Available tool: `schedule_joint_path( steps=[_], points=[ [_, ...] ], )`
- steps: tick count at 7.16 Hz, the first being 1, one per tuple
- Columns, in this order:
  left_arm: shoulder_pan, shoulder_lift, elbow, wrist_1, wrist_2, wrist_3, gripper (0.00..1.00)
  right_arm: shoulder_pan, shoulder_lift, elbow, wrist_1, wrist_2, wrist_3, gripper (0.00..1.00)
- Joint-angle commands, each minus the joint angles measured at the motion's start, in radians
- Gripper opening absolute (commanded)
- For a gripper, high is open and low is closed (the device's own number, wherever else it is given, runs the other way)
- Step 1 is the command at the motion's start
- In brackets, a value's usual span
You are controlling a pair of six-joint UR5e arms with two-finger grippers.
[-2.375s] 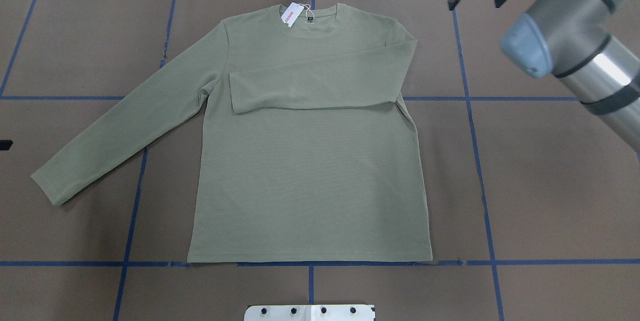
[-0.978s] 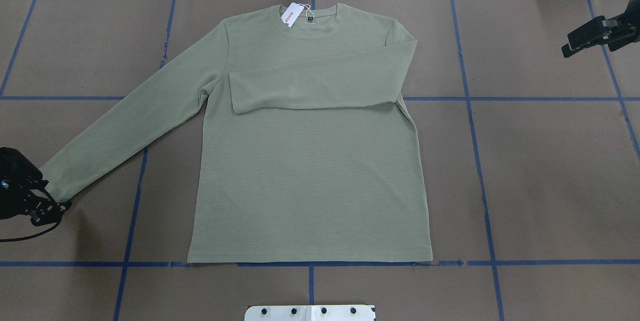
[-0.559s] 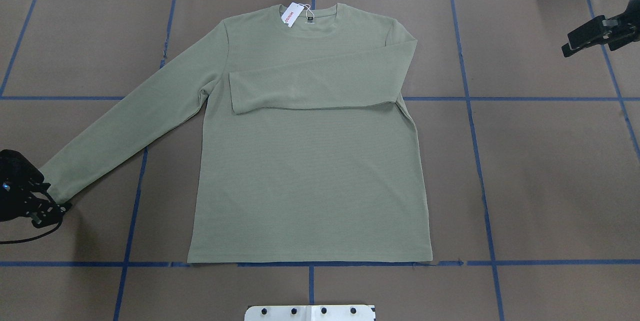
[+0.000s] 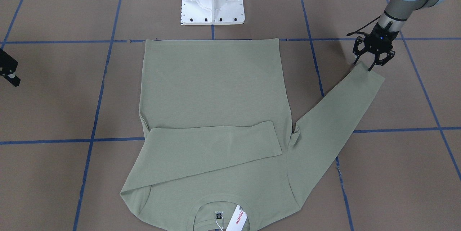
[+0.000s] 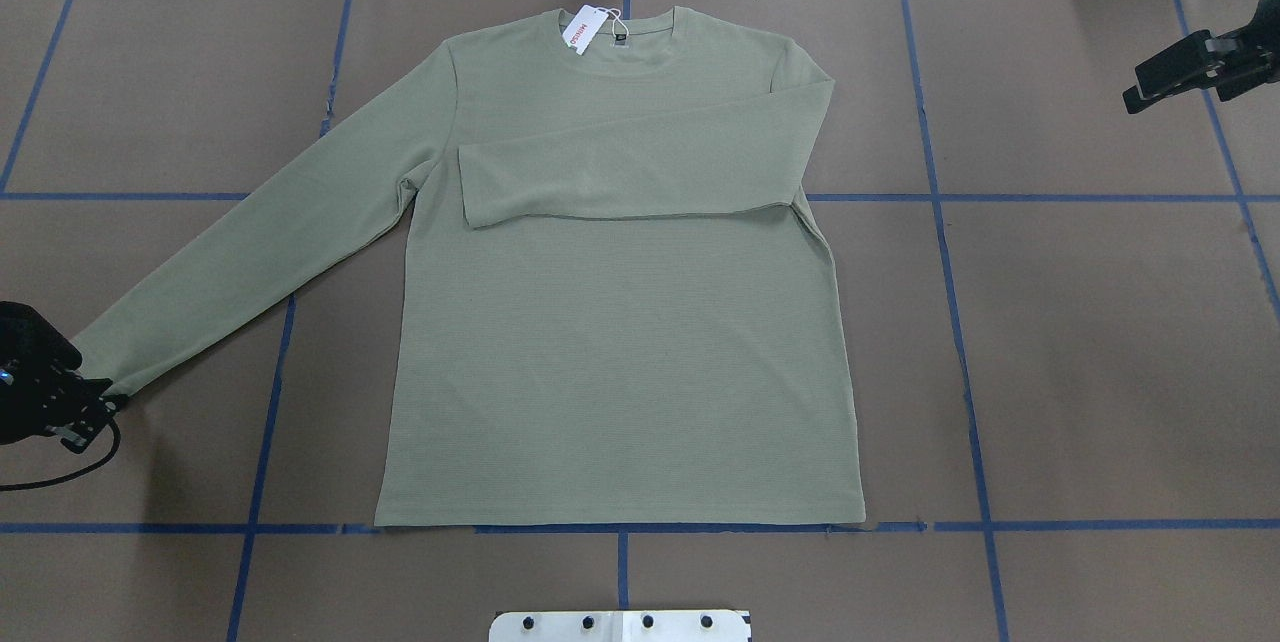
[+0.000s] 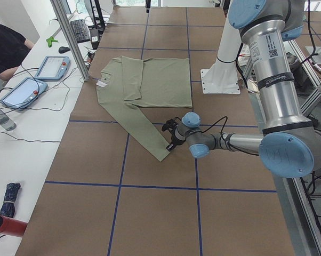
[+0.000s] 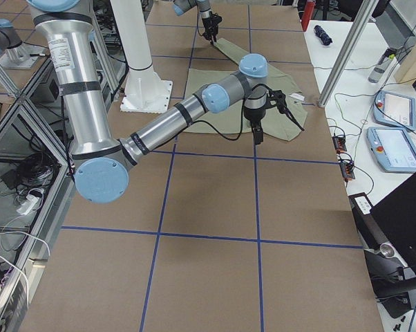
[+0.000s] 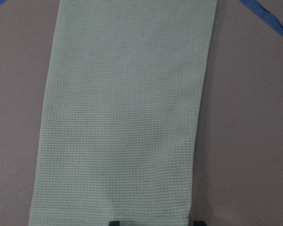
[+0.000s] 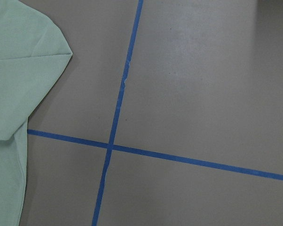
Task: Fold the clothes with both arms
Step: 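Lower the left gripper onto the other sleeve cuff and grasp it, then carry the grasped sleeve with the left gripper across the shirt body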
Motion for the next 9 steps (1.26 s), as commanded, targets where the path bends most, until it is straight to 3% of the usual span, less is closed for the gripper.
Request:
schedule_joint_path(
  steps=[1,3,5,7,9],
  points=[
    [-0.022,0.003,-0.022,0.001,-0.006,0.006,0.00,0.000,-0.002,-0.005,0.000,-0.003,-0.002,1.00],
    [-0.133,-0.044,-0.033,0.001,-0.040,0.065,0.00,0.015,-0.049,0.001,0.005,-0.001,-0.005,1.00],
    [-0.261,-0.198,-0.039,0.063,-0.044,0.069,0.00,0.035,-0.090,0.003,0.005,0.000,-0.021,1.00],
    [-0.301,-0.505,-0.039,0.389,-0.043,0.060,0.00,0.038,-0.091,0.001,0.005,-0.003,-0.022,1.00],
    [-0.298,-0.747,0.005,0.574,-0.040,-0.018,0.00,0.040,-0.089,0.001,0.005,-0.003,-0.021,1.00]
  ],
)
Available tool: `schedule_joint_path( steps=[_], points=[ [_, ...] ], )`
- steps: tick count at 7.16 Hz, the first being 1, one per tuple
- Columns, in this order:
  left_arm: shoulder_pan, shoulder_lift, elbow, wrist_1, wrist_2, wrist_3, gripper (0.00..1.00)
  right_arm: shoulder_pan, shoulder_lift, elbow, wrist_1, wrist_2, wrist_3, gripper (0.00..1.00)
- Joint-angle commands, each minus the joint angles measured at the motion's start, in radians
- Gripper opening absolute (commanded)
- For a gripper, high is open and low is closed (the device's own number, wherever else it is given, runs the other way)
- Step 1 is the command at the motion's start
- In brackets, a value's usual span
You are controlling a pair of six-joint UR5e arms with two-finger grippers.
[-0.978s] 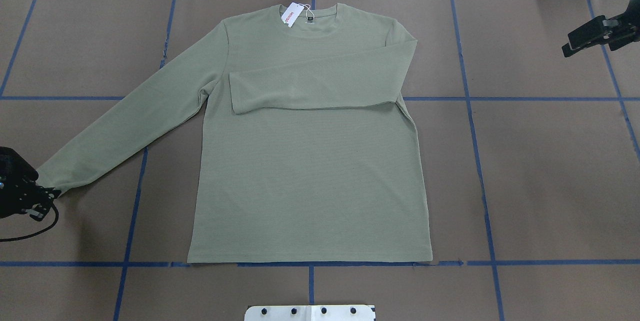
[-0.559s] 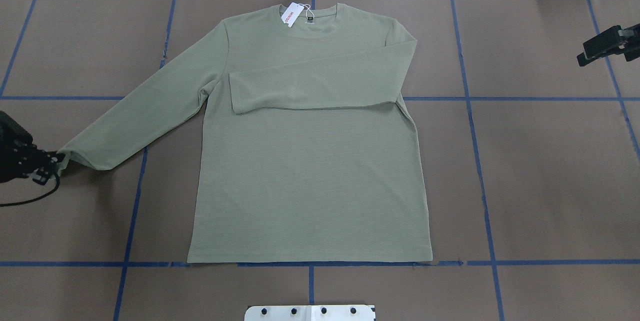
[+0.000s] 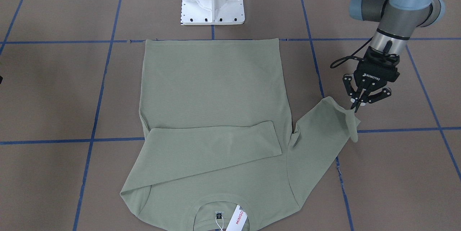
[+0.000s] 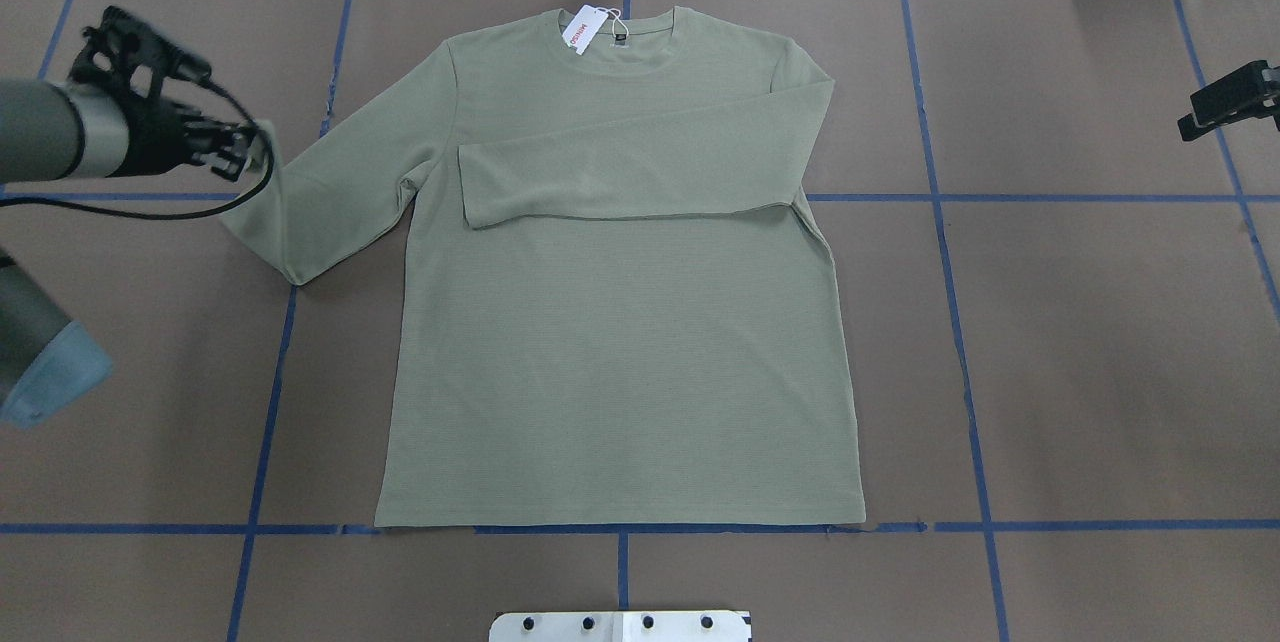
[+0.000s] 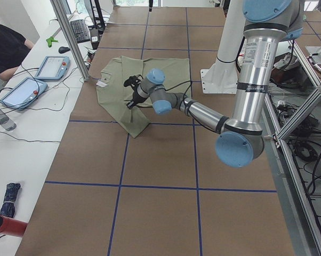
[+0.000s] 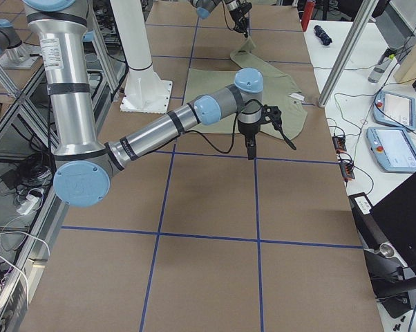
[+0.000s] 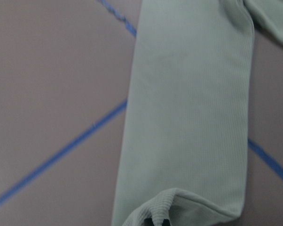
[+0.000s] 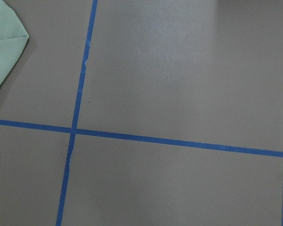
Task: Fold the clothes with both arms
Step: 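Carry the grasped sleeve with the left gripper across the shirt body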
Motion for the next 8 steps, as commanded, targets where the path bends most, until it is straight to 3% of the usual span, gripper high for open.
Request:
schedule_joint_path(
  steps=[1,4,5,6,8],
  points=[
    [0.002,-0.298,0.110,0.192,0.004,-0.149,0.00,0.003,0.001,-0.002,0.000,0.000,0.000,1.00],
    [0.066,-0.614,0.377,0.194,0.009,-0.350,0.00,0.005,0.002,-0.002,0.000,0.000,0.003,1.00],
    [0.107,-0.700,0.438,0.185,0.059,-0.396,0.00,0.003,0.002,-0.002,0.000,0.000,0.006,1.00],
    [0.174,-0.716,0.442,0.177,0.131,-0.401,0.00,0.005,0.004,-0.002,0.000,0.000,0.008,1.00],
    [0.245,-0.728,0.474,0.034,0.145,-0.386,0.00,0.005,0.005,-0.003,0.000,0.000,0.009,1.00]
  ],
)
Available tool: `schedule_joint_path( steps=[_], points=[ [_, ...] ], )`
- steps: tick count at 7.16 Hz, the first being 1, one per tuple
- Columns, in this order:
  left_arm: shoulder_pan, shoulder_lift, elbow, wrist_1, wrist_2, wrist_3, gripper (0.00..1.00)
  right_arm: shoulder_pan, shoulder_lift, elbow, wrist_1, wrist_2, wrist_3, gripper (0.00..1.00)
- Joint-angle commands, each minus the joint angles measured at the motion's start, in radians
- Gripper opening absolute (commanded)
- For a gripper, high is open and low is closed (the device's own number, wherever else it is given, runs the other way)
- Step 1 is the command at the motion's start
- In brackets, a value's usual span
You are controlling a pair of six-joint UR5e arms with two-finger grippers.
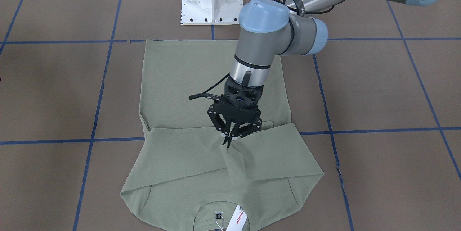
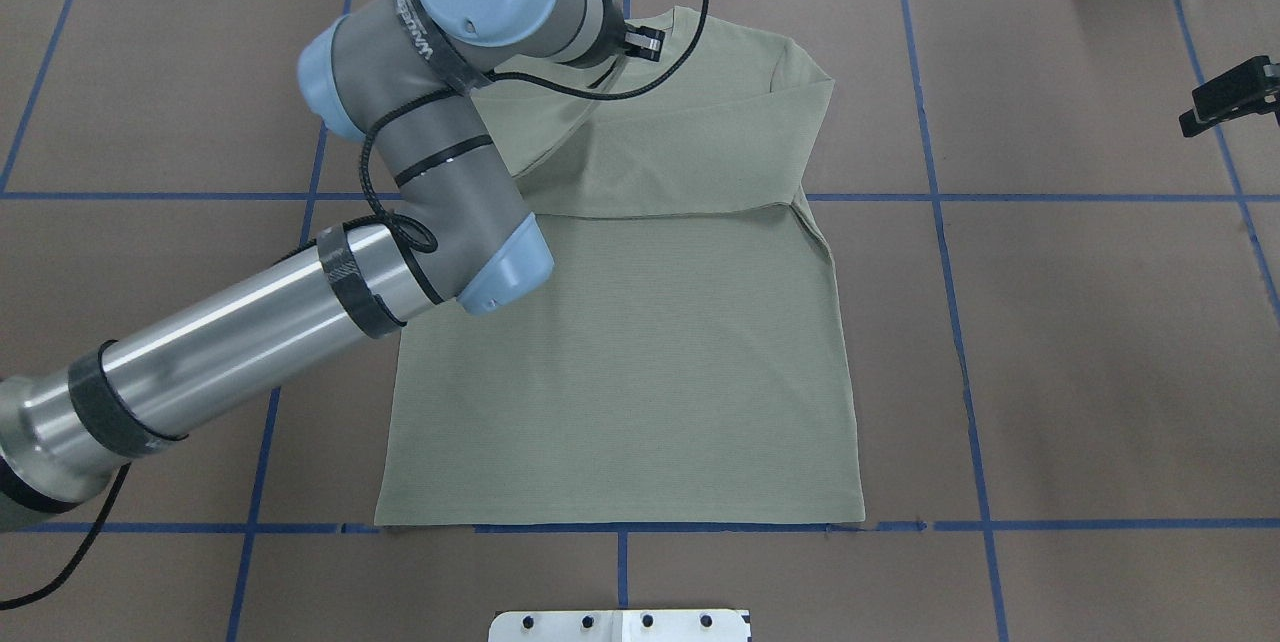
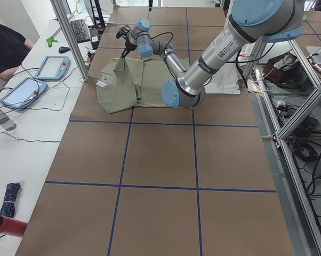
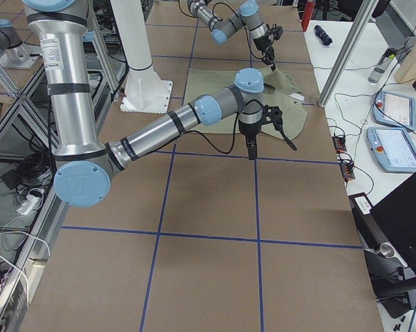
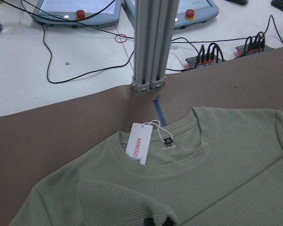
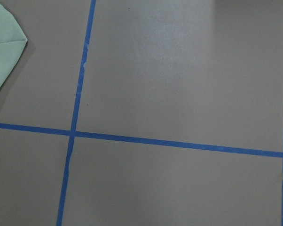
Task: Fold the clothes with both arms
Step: 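Carry the grasped sleeve with the left gripper across the shirt body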
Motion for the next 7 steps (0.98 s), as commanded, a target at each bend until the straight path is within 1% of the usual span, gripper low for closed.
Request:
schedule_joint_path(
  steps=[1,2,3,5,6,7],
  points=[
    [0.093,-0.027,0.078,-0.164,0.057,0.018,0.00,-0.001,0.003,-0.001,0.000,0.000,0.003,1.00],
    [0.149,-0.018,0.112,-0.261,0.126,0.126,0.00,0.001,0.004,-0.002,0.000,0.000,0.005,1.00],
    [0.176,-0.015,0.151,-0.306,0.144,0.147,0.00,-0.001,0.006,-0.002,0.000,0.000,0.005,1.00],
    [0.222,-0.015,0.156,-0.344,0.145,0.185,0.00,0.001,0.007,-0.001,0.000,0.000,0.006,1.00],
    [0.240,-0.018,0.156,-0.358,0.144,0.185,0.48,-0.001,0.007,-0.004,0.000,0.000,0.006,1.00],
    [0.243,-0.015,0.153,-0.401,0.141,0.172,0.99,-0.001,0.010,-0.005,0.000,-0.002,0.006,1.00]
  ],
)
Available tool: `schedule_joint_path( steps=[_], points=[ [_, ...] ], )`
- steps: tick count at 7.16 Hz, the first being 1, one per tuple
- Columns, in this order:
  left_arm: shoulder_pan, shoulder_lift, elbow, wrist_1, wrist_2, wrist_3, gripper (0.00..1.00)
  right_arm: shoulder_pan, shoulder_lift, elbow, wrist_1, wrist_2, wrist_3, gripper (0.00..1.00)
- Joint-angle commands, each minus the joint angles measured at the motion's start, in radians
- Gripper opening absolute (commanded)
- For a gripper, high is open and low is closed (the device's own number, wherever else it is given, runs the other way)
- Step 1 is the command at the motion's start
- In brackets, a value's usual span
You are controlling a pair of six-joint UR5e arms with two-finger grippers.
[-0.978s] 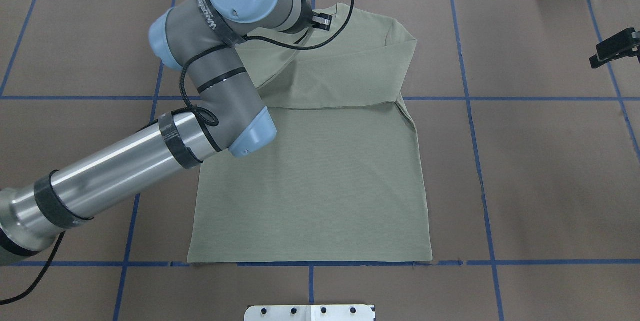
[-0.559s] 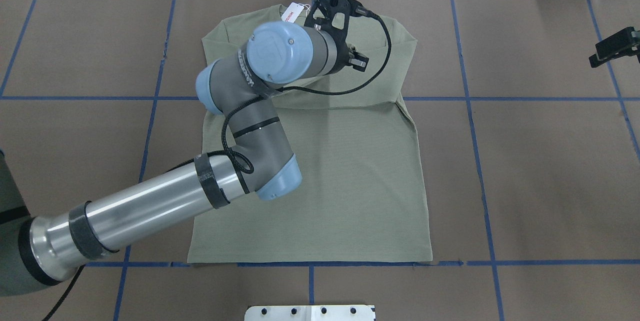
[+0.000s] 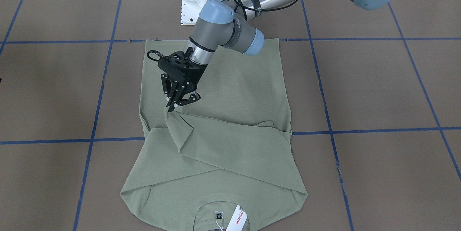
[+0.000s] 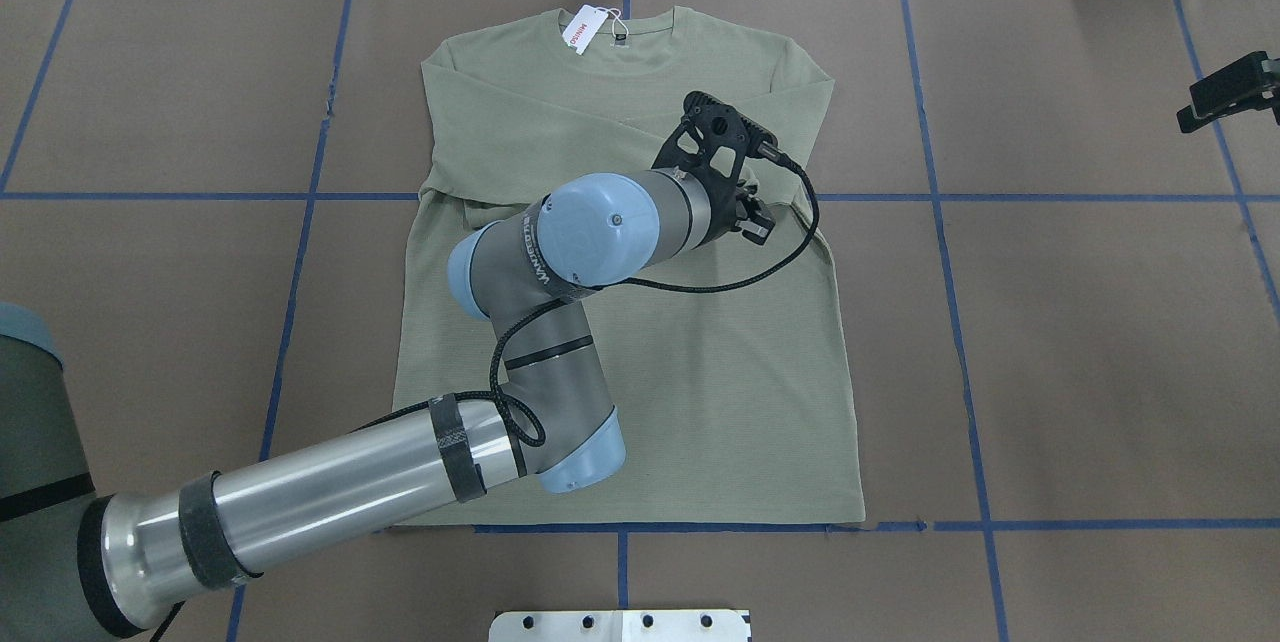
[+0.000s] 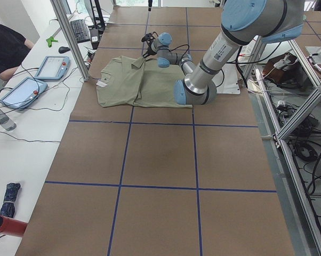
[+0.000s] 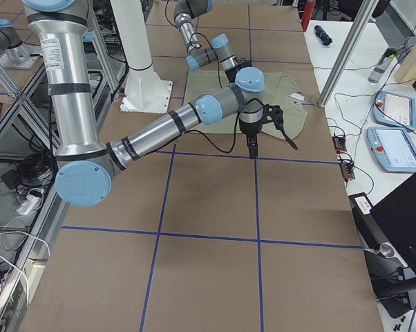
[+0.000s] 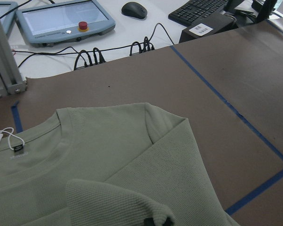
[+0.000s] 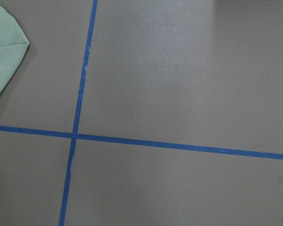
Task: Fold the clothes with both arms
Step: 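Carry the grasped sleeve with the left gripper across the shirt body, then release the sleeve and lift the left gripper while the right gripper approaches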
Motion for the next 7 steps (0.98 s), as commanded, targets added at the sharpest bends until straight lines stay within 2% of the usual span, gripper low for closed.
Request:
schedule_joint_path(
  steps=[1,2,3,4,5,6,7],
  points=[
    [0.007,0.010,-0.003,-0.079,-0.007,-0.081,1.00,-0.002,0.010,-0.004,0.002,0.000,0.000,1.00],
    [-0.005,0.018,-0.006,-0.071,-0.010,-0.102,1.00,-0.010,0.012,-0.014,0.052,0.002,0.005,1.00],
    [-0.057,0.018,-0.008,-0.023,-0.089,-0.101,1.00,-0.031,0.016,-0.031,0.130,0.002,0.032,1.00],
    [-0.132,0.024,-0.035,0.080,-0.258,-0.097,1.00,-0.086,0.083,-0.072,0.188,-0.003,0.117,1.00],
    [-0.184,0.086,-0.113,0.157,-0.336,-0.094,1.00,-0.167,0.176,-0.096,0.192,-0.051,0.212,1.00],
    [-0.241,0.170,-0.208,0.214,-0.394,-0.061,1.00,-0.267,0.249,-0.114,0.181,-0.166,0.318,1.00],
    [-0.326,0.256,-0.266,0.233,-0.500,0.047,1.00,-0.350,0.321,-0.164,0.172,-0.247,0.378,1.00]
  ],
)
